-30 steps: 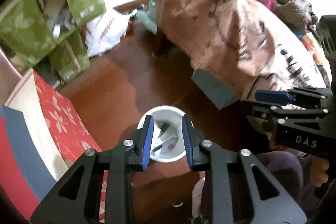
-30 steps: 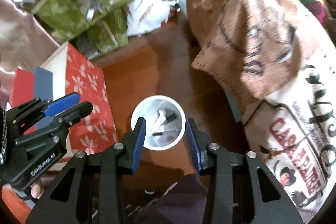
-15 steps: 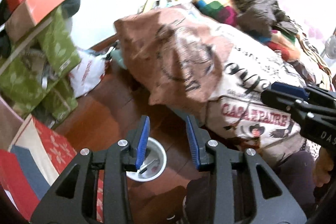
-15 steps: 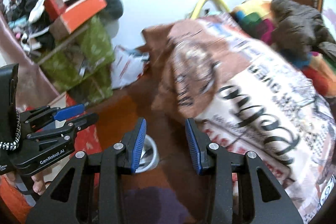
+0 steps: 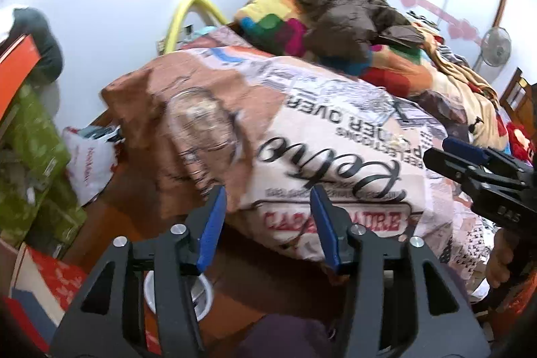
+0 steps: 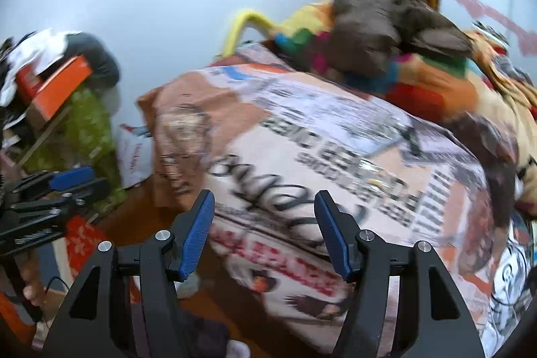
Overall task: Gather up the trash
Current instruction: 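Move both open tools back over the bed cover, then grasp the white earphones with the left tool while the right tool grasps the bagged yellow tape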
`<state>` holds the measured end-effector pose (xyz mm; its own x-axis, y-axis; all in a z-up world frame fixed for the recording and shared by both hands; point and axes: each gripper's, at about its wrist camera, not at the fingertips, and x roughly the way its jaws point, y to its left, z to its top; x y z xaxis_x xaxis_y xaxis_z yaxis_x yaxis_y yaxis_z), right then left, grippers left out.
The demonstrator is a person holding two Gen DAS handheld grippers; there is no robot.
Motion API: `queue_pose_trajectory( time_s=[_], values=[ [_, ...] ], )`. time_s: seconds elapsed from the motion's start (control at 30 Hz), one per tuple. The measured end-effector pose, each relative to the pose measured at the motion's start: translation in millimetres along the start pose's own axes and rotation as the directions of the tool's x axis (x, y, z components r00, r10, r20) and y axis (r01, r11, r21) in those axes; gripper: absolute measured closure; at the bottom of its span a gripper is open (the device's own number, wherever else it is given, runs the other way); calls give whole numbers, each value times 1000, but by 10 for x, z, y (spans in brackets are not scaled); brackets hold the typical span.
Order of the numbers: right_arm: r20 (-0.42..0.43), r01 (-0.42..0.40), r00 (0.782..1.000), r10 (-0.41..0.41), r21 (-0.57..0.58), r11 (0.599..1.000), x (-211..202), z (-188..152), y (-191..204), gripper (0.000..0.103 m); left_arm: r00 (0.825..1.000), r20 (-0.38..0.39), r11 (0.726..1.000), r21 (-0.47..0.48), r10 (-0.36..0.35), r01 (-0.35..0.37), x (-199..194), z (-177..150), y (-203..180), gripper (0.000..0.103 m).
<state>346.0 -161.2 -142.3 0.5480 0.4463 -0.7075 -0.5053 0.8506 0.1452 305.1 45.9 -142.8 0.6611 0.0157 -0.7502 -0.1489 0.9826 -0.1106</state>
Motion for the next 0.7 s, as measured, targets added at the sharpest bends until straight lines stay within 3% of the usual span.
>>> queue_pose_trajectory(
  time_s=[0.37,0.7],
  values=[
    [-107,124,988,-109,148,981,464,-180,-1054,45,994,-92,994,80,-66,73,763,179,-657,47],
    [-140,135,984,-111,179,974,1107,-20,-1208,45,982,-169,987,121,-85,106,1401,185,-841,47]
  ],
)
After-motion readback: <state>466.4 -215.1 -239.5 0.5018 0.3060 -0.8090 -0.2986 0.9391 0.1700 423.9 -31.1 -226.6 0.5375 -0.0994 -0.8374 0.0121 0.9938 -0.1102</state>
